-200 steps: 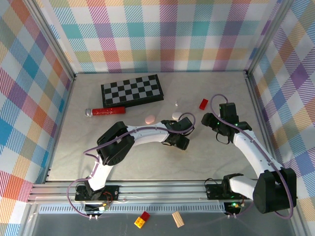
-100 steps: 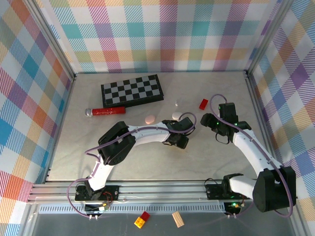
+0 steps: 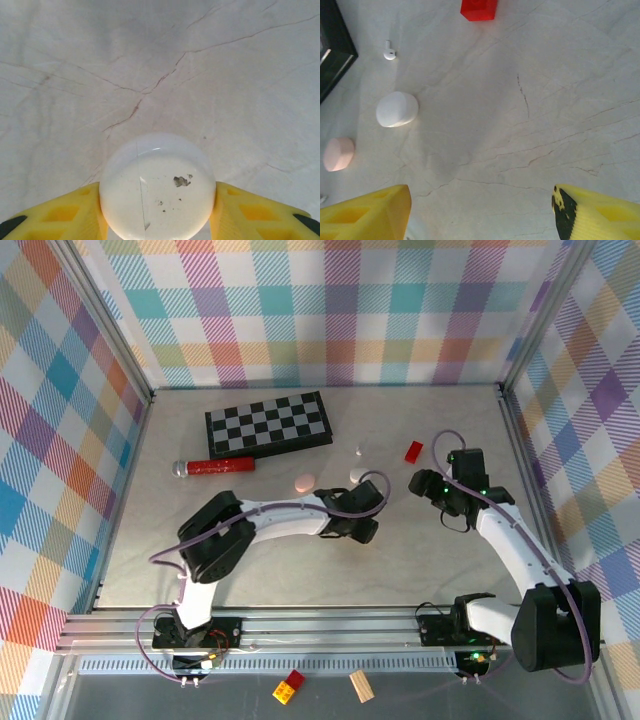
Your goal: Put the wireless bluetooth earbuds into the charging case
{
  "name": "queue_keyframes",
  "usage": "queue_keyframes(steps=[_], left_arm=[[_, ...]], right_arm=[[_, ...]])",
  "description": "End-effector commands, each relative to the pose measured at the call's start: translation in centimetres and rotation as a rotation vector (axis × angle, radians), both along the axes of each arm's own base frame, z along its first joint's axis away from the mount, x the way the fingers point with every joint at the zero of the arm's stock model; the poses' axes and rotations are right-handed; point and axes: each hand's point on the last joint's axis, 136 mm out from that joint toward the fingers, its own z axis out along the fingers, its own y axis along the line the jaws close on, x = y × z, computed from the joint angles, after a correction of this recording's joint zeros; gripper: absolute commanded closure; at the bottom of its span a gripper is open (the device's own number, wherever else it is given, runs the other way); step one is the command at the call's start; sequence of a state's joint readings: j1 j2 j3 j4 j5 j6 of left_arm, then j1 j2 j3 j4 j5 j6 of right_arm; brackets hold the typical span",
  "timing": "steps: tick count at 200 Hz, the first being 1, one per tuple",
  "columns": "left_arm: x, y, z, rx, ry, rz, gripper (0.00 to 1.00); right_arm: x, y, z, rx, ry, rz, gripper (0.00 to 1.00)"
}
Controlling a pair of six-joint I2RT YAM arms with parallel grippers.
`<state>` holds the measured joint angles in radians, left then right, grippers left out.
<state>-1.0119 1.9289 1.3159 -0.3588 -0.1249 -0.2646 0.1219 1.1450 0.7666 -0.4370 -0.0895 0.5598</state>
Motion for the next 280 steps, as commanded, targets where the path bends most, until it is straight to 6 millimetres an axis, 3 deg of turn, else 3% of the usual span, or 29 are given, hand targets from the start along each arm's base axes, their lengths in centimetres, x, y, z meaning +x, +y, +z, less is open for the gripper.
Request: queue_keyframes(steps=[1,52,81,106,144,198,280], left_arm=[[1.3,-0.8,5.4,-0.094,-0.197,-0.115,0.52],[0.1,0.4,8.2,-0.158,-0.389,-0.368,0.49],[-0.7,0.7,10.0,-0.213,-0.534,-0.489,0.47],[-1.5,0.8,10.3,-0.254,-0.554,-0.559,0.48],[-3.0,0.6,10.9,-0.294,-0.579,-0.654,0.51],[-3.9,0.7,11.8,-0.308,-0.597,-0.704,0.5],[-3.9,0.6,11.8,-0.304,-0.596,-0.712,0.49]], right_arm=[[-0.2,1.4,2.7,0.087,-0.057,0.087,0.26],[-1.6,4.2,5.9,0.184,-0.096,0.273,0.26],[-3.3,6.5,6.7,0.294,-0.061,0.415,0.29],[-4.6,8.2,7.2,0.399,-0.042,0.507,0.32],[-6.1,10.2,7.0,0.503,-0.028,0.619,0.33],[-6.8,13.0,5.5,0.474,0.042,0.71,0.35],[-7.4,15.0,4.7,0.511,0.099,0.787,0.58]])
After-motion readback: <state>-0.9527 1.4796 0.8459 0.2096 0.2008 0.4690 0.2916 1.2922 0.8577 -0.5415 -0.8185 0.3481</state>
